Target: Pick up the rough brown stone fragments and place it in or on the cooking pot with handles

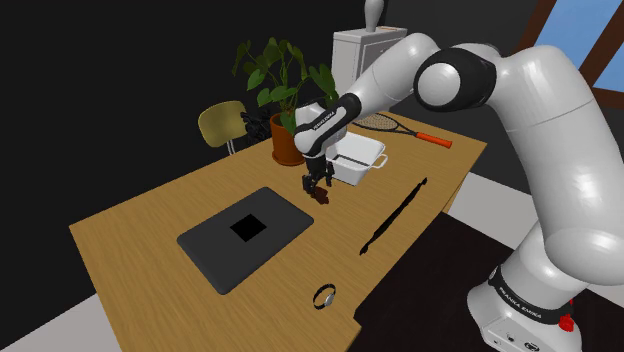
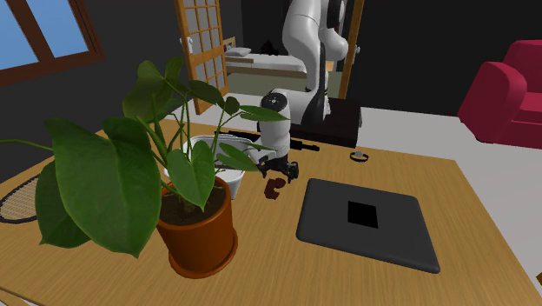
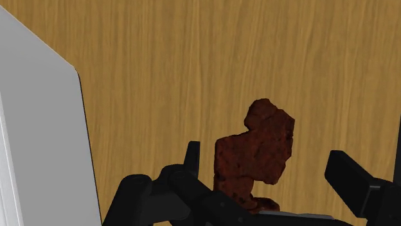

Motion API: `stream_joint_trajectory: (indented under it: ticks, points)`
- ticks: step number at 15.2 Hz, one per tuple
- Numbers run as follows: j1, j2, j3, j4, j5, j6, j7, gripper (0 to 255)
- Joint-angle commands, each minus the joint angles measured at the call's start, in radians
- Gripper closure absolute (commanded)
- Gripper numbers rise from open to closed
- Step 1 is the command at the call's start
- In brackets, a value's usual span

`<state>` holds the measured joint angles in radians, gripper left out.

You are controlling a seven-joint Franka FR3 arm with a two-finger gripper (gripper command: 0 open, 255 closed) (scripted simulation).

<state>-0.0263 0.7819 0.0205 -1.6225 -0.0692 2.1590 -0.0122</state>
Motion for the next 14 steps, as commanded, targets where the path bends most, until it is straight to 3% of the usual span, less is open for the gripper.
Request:
stream_joint_trajectory:
  ticks: [1, 2, 11, 12, 14]
  points:
    - [0.000, 0.000, 0.000, 0.000, 0.000, 0.000, 0.000, 0]
    - [0.000, 0.000, 0.000, 0.000, 0.000, 0.000, 0.000, 255]
    - [0.002, -0.002, 0.003, 0.004, 0.001, 0.000, 0.000, 255]
    - [0.002, -0.002, 0.003, 0.004, 0.001, 0.000, 0.000, 0]
    - [-0.020, -0.079, 0.003, -0.129, 0.041, 0.241, 0.053, 0]
